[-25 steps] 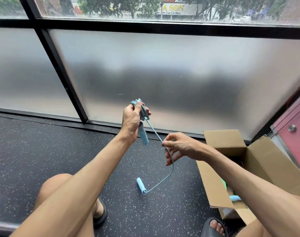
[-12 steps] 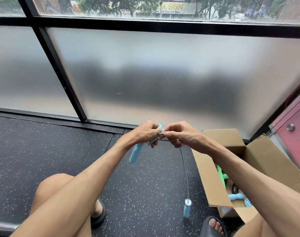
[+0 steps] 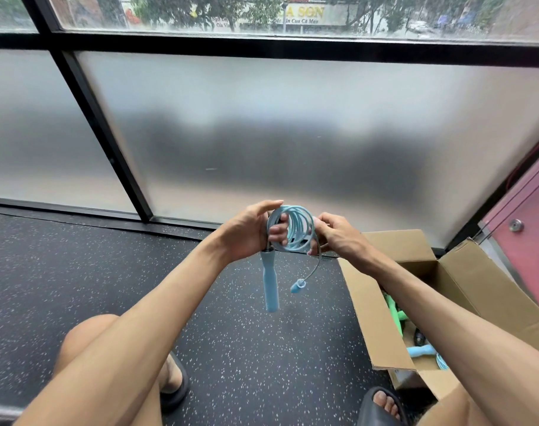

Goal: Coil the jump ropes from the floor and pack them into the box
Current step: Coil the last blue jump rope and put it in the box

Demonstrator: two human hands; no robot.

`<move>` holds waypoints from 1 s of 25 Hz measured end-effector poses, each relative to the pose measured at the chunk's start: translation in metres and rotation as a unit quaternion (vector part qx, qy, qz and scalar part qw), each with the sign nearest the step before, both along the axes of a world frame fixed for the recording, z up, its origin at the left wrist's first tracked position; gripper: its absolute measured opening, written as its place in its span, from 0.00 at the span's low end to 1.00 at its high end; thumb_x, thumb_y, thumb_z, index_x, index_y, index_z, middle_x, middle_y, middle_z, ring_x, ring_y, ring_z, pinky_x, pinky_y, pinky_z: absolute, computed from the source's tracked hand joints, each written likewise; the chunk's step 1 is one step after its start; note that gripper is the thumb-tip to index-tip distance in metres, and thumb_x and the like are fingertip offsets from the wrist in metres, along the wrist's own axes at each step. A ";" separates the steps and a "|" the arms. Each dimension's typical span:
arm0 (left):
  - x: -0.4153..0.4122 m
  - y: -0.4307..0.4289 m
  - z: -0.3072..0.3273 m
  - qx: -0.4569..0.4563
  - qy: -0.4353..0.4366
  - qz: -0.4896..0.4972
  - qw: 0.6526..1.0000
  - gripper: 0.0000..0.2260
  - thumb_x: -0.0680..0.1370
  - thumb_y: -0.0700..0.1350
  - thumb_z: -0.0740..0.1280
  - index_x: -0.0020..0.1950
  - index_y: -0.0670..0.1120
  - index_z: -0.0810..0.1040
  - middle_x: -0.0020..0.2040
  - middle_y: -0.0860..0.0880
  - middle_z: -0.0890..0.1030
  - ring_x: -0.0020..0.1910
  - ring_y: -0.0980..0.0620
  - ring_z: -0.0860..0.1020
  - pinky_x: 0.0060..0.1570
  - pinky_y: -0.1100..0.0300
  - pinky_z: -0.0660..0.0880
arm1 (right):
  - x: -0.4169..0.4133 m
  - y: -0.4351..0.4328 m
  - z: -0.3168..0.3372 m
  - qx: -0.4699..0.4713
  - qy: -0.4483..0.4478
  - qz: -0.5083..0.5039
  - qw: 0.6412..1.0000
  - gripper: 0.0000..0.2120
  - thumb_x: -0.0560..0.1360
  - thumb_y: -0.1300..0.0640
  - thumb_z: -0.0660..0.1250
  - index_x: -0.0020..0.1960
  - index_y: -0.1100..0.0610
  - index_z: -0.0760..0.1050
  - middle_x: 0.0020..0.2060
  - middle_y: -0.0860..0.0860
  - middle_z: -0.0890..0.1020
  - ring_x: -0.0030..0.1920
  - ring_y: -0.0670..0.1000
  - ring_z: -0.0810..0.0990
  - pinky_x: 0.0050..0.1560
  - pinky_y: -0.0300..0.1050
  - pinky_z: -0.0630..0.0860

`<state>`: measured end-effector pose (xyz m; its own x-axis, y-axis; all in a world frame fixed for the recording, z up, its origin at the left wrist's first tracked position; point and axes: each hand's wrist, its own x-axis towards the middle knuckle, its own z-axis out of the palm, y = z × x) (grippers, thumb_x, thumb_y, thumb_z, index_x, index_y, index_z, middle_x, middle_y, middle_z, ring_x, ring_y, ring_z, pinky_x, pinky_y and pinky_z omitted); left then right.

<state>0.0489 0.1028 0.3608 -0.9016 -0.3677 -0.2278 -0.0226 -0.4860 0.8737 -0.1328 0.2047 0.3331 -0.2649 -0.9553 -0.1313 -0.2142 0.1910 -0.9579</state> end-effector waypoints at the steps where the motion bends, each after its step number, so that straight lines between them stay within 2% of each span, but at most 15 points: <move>1: 0.001 -0.001 0.002 0.031 0.032 0.022 0.999 0.13 0.82 0.50 0.57 0.44 0.44 0.72 0.33 0.49 0.67 0.32 0.52 0.66 0.43 0.57 0.69 | 0.000 0.001 -0.002 0.014 -0.023 0.010 1.000 0.13 0.85 0.55 0.56 0.48 0.63 0.71 0.37 0.61 0.80 0.37 0.58 0.81 0.43 0.50 0.81; 5: -0.004 -0.005 0.001 0.078 0.102 0.157 0.979 0.09 0.83 0.46 0.57 0.51 0.42 0.71 0.38 0.46 0.73 0.37 0.50 0.74 0.47 0.58 0.73 | 0.010 0.001 -0.012 0.061 -0.060 0.052 0.995 0.07 0.84 0.58 0.57 0.50 0.60 0.70 0.41 0.64 0.83 0.43 0.61 0.84 0.47 0.52 0.81; 9: -0.011 -0.006 -0.003 0.018 0.120 0.273 0.954 0.08 0.84 0.45 0.59 0.52 0.40 0.72 0.39 0.44 0.76 0.39 0.48 0.77 0.47 0.56 0.77 | 0.017 0.001 -0.021 0.103 -0.028 0.076 0.991 0.06 0.82 0.59 0.61 0.54 0.62 0.68 0.38 0.62 0.83 0.38 0.61 0.84 0.44 0.55 0.83; 11: -0.013 -0.007 -0.002 -0.013 0.114 0.327 0.938 0.09 0.84 0.43 0.60 0.49 0.39 0.73 0.38 0.44 0.80 0.38 0.47 0.81 0.45 0.57 0.79 | 0.021 0.004 -0.022 0.124 -0.035 0.095 0.987 0.06 0.82 0.60 0.62 0.55 0.62 0.66 0.38 0.64 0.83 0.37 0.61 0.84 0.39 0.53 0.83; 13: -0.013 -0.011 -0.002 -0.092 0.079 0.374 0.919 0.10 0.84 0.43 0.59 0.46 0.40 0.75 0.37 0.46 0.83 0.38 0.47 0.83 0.47 0.55 0.81 | 0.025 0.007 -0.023 0.143 -0.030 0.118 0.982 0.07 0.81 0.61 0.63 0.54 0.62 0.66 0.38 0.65 0.82 0.36 0.62 0.83 0.35 0.51 0.82; 15: -0.013 -0.018 -0.004 -0.206 0.031 0.415 0.886 0.10 0.84 0.44 0.59 0.51 0.39 0.74 0.40 0.44 0.85 0.41 0.46 0.85 0.48 0.52 0.79 | 0.028 0.010 -0.026 0.156 -0.004 0.143 0.977 0.07 0.80 0.62 0.65 0.53 0.62 0.66 0.38 0.66 0.82 0.35 0.62 0.83 0.34 0.52 0.82; 17: -0.011 -0.024 -0.006 -0.300 -0.019 0.443 0.845 0.11 0.84 0.46 0.60 0.56 0.37 0.71 0.42 0.44 0.86 0.42 0.49 0.85 0.47 0.55 0.78 | 0.031 0.012 -0.029 0.154 0.017 0.155 0.976 0.06 0.80 0.63 0.65 0.51 0.63 0.67 0.37 0.65 0.81 0.33 0.61 0.82 0.34 0.54 0.83; 20: -0.010 -0.022 -0.008 -0.425 -0.077 0.442 0.786 0.10 0.83 0.45 0.62 0.56 0.37 0.70 0.41 0.46 0.86 0.39 0.56 0.84 0.45 0.63 0.75 | 0.033 0.011 -0.023 0.125 0.029 0.166 0.978 0.05 0.80 0.62 0.65 0.49 0.63 0.70 0.35 0.61 0.81 0.31 0.57 0.80 0.32 0.49 0.80; 23: -0.010 -0.026 -0.019 -0.553 -0.154 0.354 0.738 0.08 0.81 0.45 0.64 0.54 0.40 0.70 0.39 0.47 0.85 0.40 0.49 0.84 0.44 0.56 0.77 | 0.035 0.008 -0.011 0.067 0.079 0.171 0.980 0.07 0.80 0.60 0.66 0.47 0.63 0.77 0.32 0.53 0.78 0.29 0.49 0.75 0.31 0.41 0.74; 25: -0.010 -0.029 -0.029 -0.597 -0.210 0.257 0.730 0.07 0.80 0.45 0.65 0.51 0.43 0.69 0.37 0.48 0.84 0.39 0.45 0.83 0.44 0.51 0.79 | 0.033 0.006 -0.003 0.026 0.095 0.152 0.984 0.08 0.80 0.59 0.65 0.46 0.62 0.80 0.29 0.51 0.74 0.28 0.47 0.70 0.30 0.40 0.69</move>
<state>0.0390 0.0736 0.3320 -0.5169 -0.7960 0.3149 -0.4938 0.5777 0.6500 -0.0995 0.2109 0.3304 0.0067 -0.9876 -0.1570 -0.4434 0.1378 -0.8857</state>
